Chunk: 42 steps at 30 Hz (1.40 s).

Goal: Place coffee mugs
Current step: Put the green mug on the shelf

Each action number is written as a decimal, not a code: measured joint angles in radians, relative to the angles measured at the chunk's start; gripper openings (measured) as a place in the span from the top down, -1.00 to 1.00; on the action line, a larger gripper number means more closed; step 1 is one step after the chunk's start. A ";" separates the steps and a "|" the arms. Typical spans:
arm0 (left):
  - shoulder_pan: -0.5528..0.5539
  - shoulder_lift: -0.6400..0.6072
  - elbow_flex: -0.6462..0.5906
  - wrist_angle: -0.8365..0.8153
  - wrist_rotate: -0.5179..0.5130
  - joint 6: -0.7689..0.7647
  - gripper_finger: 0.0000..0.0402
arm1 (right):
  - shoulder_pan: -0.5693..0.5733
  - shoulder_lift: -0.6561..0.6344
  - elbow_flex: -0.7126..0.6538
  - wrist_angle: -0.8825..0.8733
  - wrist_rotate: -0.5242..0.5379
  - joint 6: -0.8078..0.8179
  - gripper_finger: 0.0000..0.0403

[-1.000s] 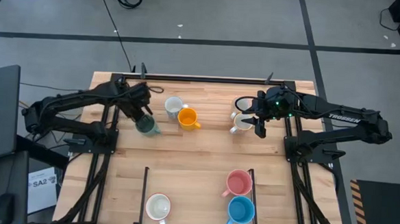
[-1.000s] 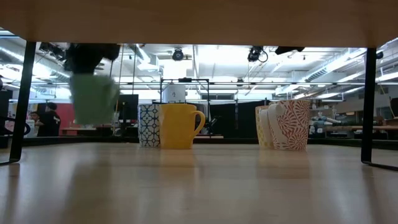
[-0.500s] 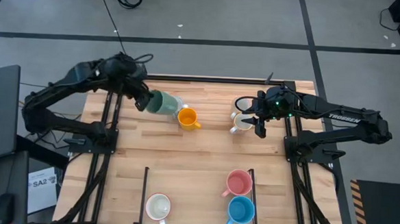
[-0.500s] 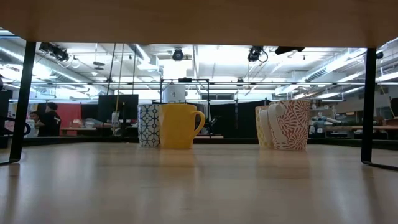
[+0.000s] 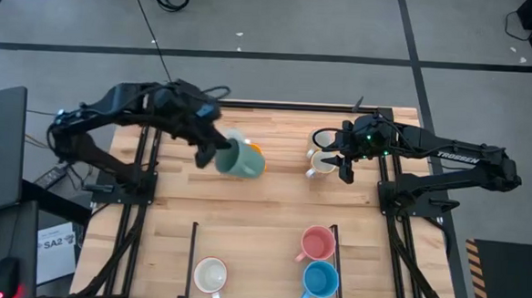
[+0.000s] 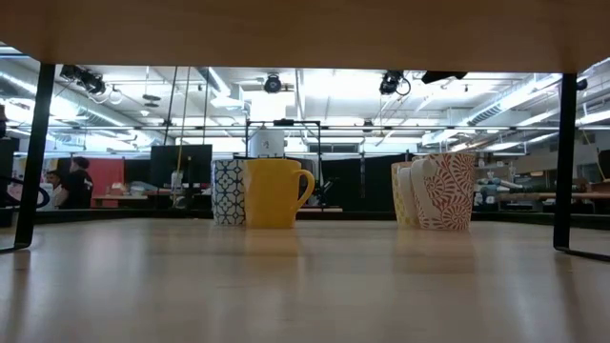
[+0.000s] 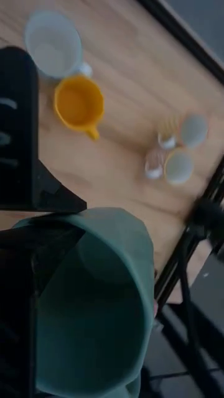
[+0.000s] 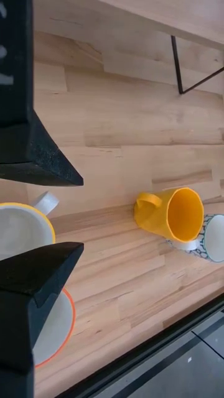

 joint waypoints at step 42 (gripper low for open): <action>-0.365 0.392 0.236 -0.088 0.027 0.033 0.87 | 0.000 0.000 0.000 -0.001 0.000 0.001 0.20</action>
